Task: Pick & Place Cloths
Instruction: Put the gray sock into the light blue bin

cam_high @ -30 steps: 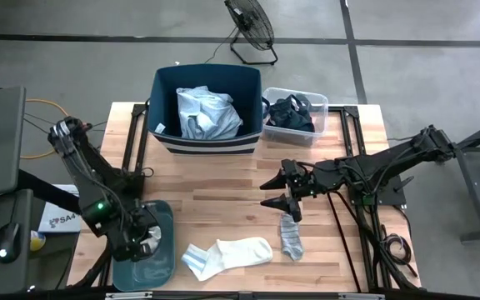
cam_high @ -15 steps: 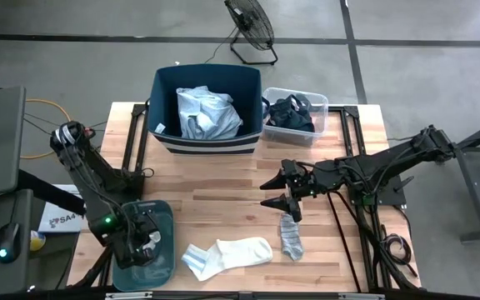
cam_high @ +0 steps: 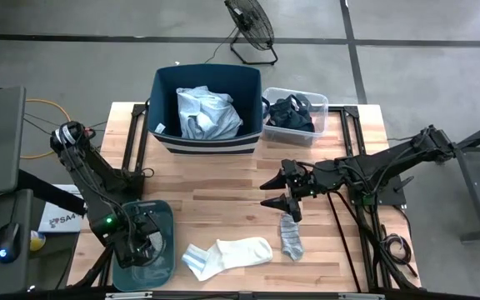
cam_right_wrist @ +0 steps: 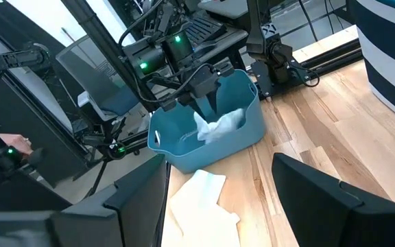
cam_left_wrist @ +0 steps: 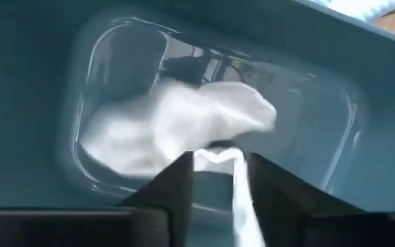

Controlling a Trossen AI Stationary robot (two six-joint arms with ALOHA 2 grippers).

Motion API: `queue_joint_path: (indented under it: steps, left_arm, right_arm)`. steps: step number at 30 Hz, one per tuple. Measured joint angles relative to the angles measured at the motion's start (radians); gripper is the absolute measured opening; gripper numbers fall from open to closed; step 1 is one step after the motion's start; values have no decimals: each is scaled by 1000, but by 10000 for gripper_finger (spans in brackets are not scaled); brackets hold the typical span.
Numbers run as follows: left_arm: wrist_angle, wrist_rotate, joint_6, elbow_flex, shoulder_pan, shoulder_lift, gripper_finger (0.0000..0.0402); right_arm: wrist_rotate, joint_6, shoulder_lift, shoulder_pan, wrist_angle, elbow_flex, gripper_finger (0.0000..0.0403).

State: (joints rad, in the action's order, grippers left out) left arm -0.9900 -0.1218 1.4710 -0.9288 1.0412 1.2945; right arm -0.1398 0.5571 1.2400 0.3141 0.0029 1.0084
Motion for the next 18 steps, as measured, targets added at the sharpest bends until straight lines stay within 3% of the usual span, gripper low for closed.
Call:
queue_joint_path:
  steps: [5,10,14,18]
  left_arm:
    - [-1,41,2,0,0,0,202]
    - [-8,30,27,-29,0,0,226]
    - [-27,-54,28,-67,-1,-1,227]
    - [-59,-208,25,-106,-1,-1,227]
  right_arm:
    - [0,0,0,0,0,0,258]
    - [0,18,0,0,-1,0,258]
    - [0,30,0,0,-2,0,258]
    - [9,101,0,0,-29,0,258]
